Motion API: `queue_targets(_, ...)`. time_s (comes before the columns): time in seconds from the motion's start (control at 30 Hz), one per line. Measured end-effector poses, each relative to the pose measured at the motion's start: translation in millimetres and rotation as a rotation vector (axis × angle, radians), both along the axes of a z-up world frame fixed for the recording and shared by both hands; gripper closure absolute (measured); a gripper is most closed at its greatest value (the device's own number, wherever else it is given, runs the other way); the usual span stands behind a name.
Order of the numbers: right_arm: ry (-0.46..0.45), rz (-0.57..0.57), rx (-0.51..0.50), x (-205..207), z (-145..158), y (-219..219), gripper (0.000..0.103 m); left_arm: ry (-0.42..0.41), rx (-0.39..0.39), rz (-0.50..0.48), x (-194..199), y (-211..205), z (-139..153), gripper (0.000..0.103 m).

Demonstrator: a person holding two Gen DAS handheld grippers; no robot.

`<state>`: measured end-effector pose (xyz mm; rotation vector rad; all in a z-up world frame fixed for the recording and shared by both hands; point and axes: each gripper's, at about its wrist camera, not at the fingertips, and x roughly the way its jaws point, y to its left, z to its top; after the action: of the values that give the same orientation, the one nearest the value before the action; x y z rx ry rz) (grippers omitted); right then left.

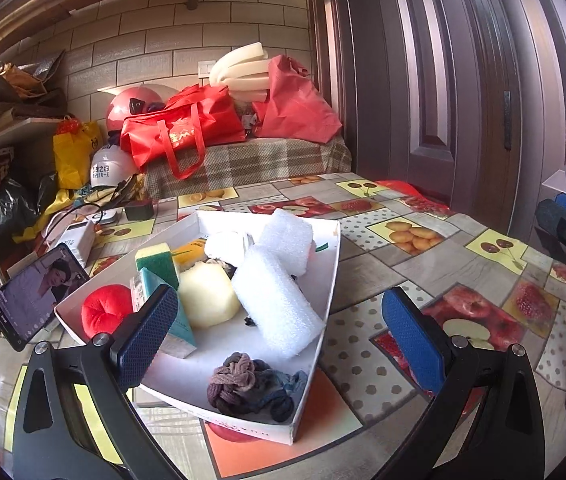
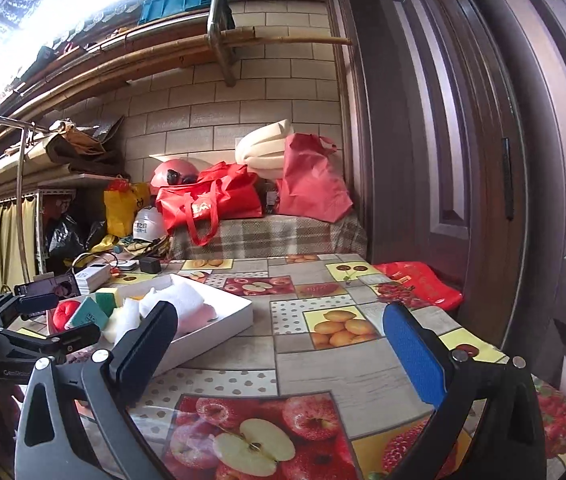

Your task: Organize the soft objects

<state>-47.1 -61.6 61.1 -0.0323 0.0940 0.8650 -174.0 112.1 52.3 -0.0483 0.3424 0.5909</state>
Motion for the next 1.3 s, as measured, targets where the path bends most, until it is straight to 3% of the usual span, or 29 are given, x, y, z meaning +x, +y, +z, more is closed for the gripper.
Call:
queue_targets(0.2,0.119,0.002,-0.012,25,-5,-3,0.000,0.012,0.116,0.135,0,-27,8,0.000)
queue_targets(0.27,0.119,0.006,-0.005,24,-5,-4,0.000,0.040,0.087,0.158,4,-23,5,0.000)
queue_targets(0.37,0.110,0.023,0.001,19,-5,-7,0.000,0.071,-0.048,0.114,11,-5,-4,0.000)
queue_targets(0.47,0.101,0.017,0.003,17,-6,-8,0.000,0.120,-0.118,0.189,16,8,-12,0.000)
queue_targets(0.67,0.064,-0.001,-0.017,11,-5,-4,0.000,0.127,-0.065,0.230,15,0,-12,0.000)
queue_targets(0.8,0.059,-0.002,-0.024,12,-4,-3,0.000,0.148,-0.016,0.308,17,-2,-12,0.000)
queue_targets(1.3,0.080,0.007,-0.023,17,-6,-4,0.000,0.110,-0.029,0.239,14,-5,-8,0.000)
